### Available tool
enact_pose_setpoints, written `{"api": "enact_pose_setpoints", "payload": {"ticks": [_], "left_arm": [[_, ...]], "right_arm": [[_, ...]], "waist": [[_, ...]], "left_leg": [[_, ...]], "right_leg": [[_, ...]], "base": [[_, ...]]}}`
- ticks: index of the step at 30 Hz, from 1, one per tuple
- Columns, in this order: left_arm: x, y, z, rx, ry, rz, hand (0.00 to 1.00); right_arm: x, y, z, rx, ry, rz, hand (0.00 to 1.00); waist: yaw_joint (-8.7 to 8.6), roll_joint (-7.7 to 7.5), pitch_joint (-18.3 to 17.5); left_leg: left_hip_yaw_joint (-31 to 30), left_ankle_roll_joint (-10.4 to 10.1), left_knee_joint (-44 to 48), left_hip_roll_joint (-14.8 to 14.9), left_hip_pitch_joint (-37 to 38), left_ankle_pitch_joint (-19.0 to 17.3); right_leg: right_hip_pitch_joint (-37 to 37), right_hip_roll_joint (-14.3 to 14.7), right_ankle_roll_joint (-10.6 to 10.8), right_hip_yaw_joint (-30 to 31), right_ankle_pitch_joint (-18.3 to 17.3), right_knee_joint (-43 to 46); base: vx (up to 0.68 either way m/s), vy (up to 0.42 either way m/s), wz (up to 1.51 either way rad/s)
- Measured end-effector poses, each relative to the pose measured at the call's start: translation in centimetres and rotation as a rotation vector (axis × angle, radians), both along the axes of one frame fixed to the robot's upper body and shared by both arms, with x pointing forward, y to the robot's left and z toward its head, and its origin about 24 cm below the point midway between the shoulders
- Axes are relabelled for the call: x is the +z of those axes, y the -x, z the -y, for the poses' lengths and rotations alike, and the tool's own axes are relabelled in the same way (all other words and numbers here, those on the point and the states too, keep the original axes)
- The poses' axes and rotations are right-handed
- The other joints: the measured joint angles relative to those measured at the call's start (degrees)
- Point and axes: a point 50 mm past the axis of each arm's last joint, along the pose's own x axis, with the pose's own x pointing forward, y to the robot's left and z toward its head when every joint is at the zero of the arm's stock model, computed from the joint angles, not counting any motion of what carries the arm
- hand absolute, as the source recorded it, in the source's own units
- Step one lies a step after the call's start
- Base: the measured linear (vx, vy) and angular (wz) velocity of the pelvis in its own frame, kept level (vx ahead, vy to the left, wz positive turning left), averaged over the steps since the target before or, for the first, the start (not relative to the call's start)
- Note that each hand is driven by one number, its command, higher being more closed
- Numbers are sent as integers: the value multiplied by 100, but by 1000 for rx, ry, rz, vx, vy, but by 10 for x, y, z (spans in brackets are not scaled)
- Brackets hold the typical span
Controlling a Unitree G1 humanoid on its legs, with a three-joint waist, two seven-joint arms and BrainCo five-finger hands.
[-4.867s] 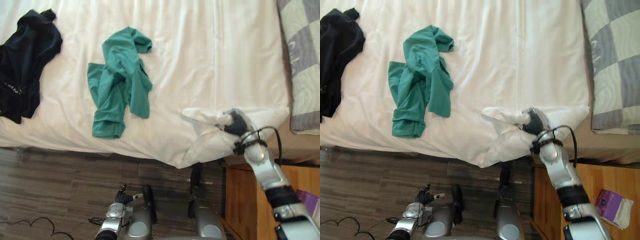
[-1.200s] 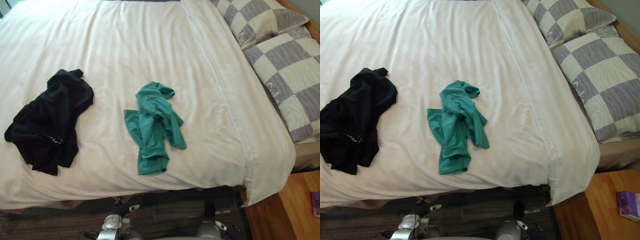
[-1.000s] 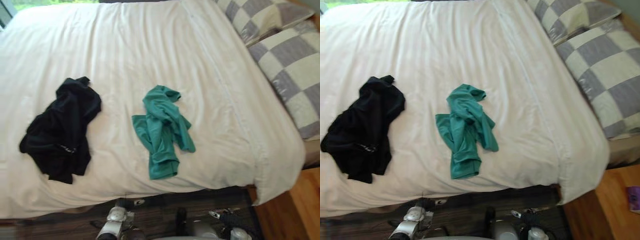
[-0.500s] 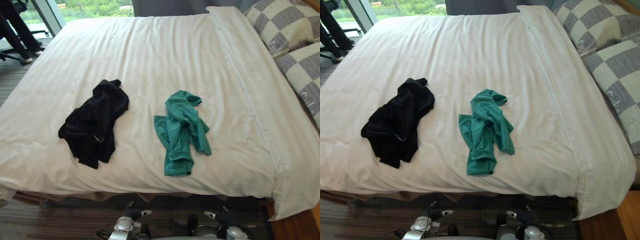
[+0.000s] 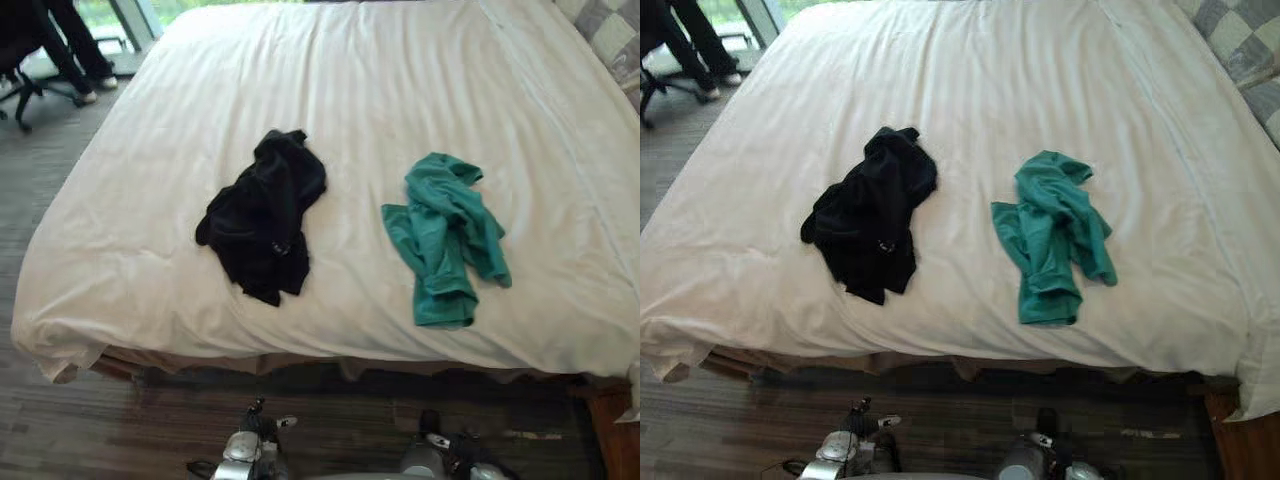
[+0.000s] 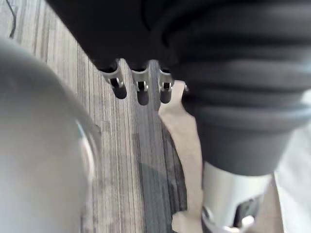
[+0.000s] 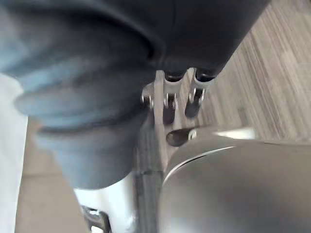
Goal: Tidy the bed and pick cloth on bed and put in laundry
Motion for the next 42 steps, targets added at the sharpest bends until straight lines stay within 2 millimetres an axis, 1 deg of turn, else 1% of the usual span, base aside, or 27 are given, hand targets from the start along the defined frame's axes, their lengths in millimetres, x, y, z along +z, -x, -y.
{"api": "enact_pose_setpoints", "payload": {"ticks": [1, 2, 3, 4, 5, 6, 8, 10, 13, 15, 16, 18, 21, 22, 23, 24, 25, 27, 28, 30, 31, 32, 33, 35, 37, 39, 42], "left_arm": [[-1, 4, -6, 6, -14, -10, 0], [-1, 6, -9, 9, -21, -16, 0], [-2, 11, -12, 11, -30, -26, 0], [-2, 11, -12, 8, -30, -28, 0], [-2, 11, -11, 2, -28, -27, 0], [-2, 9, -9, -17, -25, -27, 0], [-1, 2, -1, -48, -4, -17, 0], [0, -1, 4, -63, -4, -9, 0], [-1, 2, 3, -62, -6, -17, 0], [-2, 5, 3, -61, -3, -26, 0], [-4, 9, 3, -55, 0, -43, 0], [-5, 12, 1, -47, 6, -61, 0], [-5, 14, -7, 3, 3, -63, 0], [-5, 16, -13, 41, 1, -64, 0], [-5, 18, -15, 55, 0, -68, 0], [-5, 19, -19, 68, -6, -66, 0], [-3, 16, -23, 72, -16, -57, 0], [-3, 13, -16, 94, 6, -43, 0], [-4, 12, -5, 114, 36, -37, 0], [-4, 12, 4, 152, 77, -28, 0], [-5, 13, 6, 175, 90, -28, 0], [-5, 13, 5, 204, 94, -24, 0], [-4, 11, 3, 214, 91, -16, 0], [-1, 7, -6, 225, 77, 9, 0], [-2, 12, -9, 233, 71, -1, 0], [-3, 17, -11, 268, 78, -13, 0], [-6, 36, -33, 465, 85, -32, 0]], "right_arm": [[1, -10, -9, 43, -10, 20, 0], [1, -12, -14, 61, -18, 22, 0], [3, -19, -23, 117, -29, 46, 0], [5, -23, -27, 124, -33, 68, 0], [6, -26, -28, 125, -35, 82, 0], [9, -30, -32, 114, -45, 110, 0], [9, -28, -29, 99, -38, 112, 0], [9, -29, -28, 93, -38, 117, 0], [9, -29, -31, 81, -53, 120, 0], [8, -26, -28, 46, -61, 116, 0], [8, -25, -26, 30, -59, 116, 0], [7, -23, -23, 17, -55, 112, 0], [6, -15, -17, -53, -65, 104, 0], [5, -12, -15, -72, -65, 100, 0], [5, -11, -14, -76, -66, 96, 0], [2, -5, -16, -84, -74, 77, 0], [0, 2, -15, -103, -80, 63, 0], [1, 4, -7, -138, -67, 65, 0], [1, 9, 2, -153, -49, 48, 0], [3, 11, 14, -181, -17, 42, 0], [5, 9, 19, -197, -9, 54, 0], [5, 11, 25, -238, -8, 58, 0], [4, 12, 22, -253, -22, 57, 0], [-1, 20, 8, -308, -72, 43, 0], [-2, 22, 3, -337, -94, 43, 0], [-3, 23, 3, -363, -104, 45, 0], [-2, 23, 7, -424, -113, 61, 0]], "waist": [[57, 44, 16], [81, 42, 15], [91, 85, 22], [81, 109, 23], [83, 128, 18], [11, 106, 8], [-41, 227, 83], [-86, 272, 86], [-105, 219, 87], [-120, 208, 90], [-175, 209, 91], [-202, 209, 90], [-194, 217, 85], [-190, 230, 82], [-175, 223, 83], [-149, 87, 81], [-166, 3, 68], [-192, 36, 106], [-175, 94, 104], [-173, 279, 77], [-174, 431, 83], [-177, 547, 56], [-183, 514, 46], [-179, 281, 16], [-172, 222, -17], [-179, 233, -25], [-134, 260, -34]], "left_leg": [[215, 78, -115, 64, 109, 34], [295, 157, -213, 56, 230, 85], [400, 273, -567, 46, 558, 205], [414, 293, -752, 42, 692, 275], [488, 295, -952, 22, 811, 359], [528, 320, -1188, -107, 918, 464], [560, 299, -1498, -253, 1156, 615], [632, 248, -1859, -278, 1424, 815], [800, 165, -2143, -233, 1627, 930], [969, 119, -2306, -240, 1776, 981], [1100, 88, -2439, -255, 1891, 1025], [1235, 97, -2575, -267, 2010, 1075], [1504, 94, -2598, -289, 2140, 1079], [1666, 43, -2533, -265, 2190, 1040], [1721, -33, -2367, -237, 2156, 971], [1817, -83, -1552, -161, 1849, 817], [1840, -67, -655, -36, 1463, 824], [1679, -44, 261, 152, 1069, 794], [1603, 39, 195, 111, 1023, 663], [1646, 87, -832, -123, 1137, 700], [1627, 247, -1584, -253, 1249, 1103], [1692, 415, -1881, -275, 1354, 1210], [1690, 414, -1921, -323, 1387, 1213], [1622, 423, -2152, -552, 1457, 1211], [1592, 482, -2368, -706, 1537, 1254], [1492, 529, -2560, -863, 1646, 1291], [1424, 545, -2614, -952, 1737, 1303]], "right_leg": [[-56, 87, -436, -431, 259, 52], [-75, 127, -566, -724, 217, 229], [-24, 530, -389, -1027, -348, 679], [23, 882, -326, -933, -700, 816], [64, 1170, -339, -844, -1092, 804], [263, 1555, -568, -550, -1425, 491], [557, 1515, -606, -753, -1292, 192], [674, 1522, -606, -813, -1294, 163], [725, 1634, -628, -778, -1307, 116], [716, 1664, -646, -677, -1291, 104], [707, 1673, -640, -602, -1282, 116], [650, 1676, -638, -489, -1282, 175], [647, 1704, -620, -262, -1271, 154], [663, 1735, -656, -168, -1314, 134], [650, 1741, -629, -127, -1388, 139], [633, 1604, -613, -93, -1421, 154], [694, 1472, -614, -91, -1421, 106], [874, 1360, -632, -80, -1405, 17], [955, 1278, -650, -66, -1381, -7], [972, 1229, -517, -19, -1337, -22], [971, 1302, -447, 28, -1304, -40], [1014, 1371, -380, 28, -1300, -89], [1063, 1344, -353, 16, -1282, -131], [1144, 1181, -311, -95, -1264, -239], [1170, 1083, -278, -146, -1285, -250], [1278, 973, -180, -274, -1345, -251], [1422, 926, -173, -446, -1351, -264]], "base": [[-25, 364, -72], [46, 275, -54], [56, 200, -34], [66, 186, -28], [42, 118, -5], [32, 102, 5], [9, 71, 18], [32, 36, 7], [12, -18, -12], [-16, -11, -35], [-21, 2, -34], [-21, 0, -36], [-13, -1, -37], [3, -6, -45], [3, -6, -44], [10, -65, -22], [27, -74, -8], [59, -11, 13], [73, 75, 4], [83, 110, -19], [65, 177, -34], [53, 156, -19], [62, 140, 0], [66, 100, 20], [49, 99, 20], [71, 85, 30], [64, 34, 19]]}}
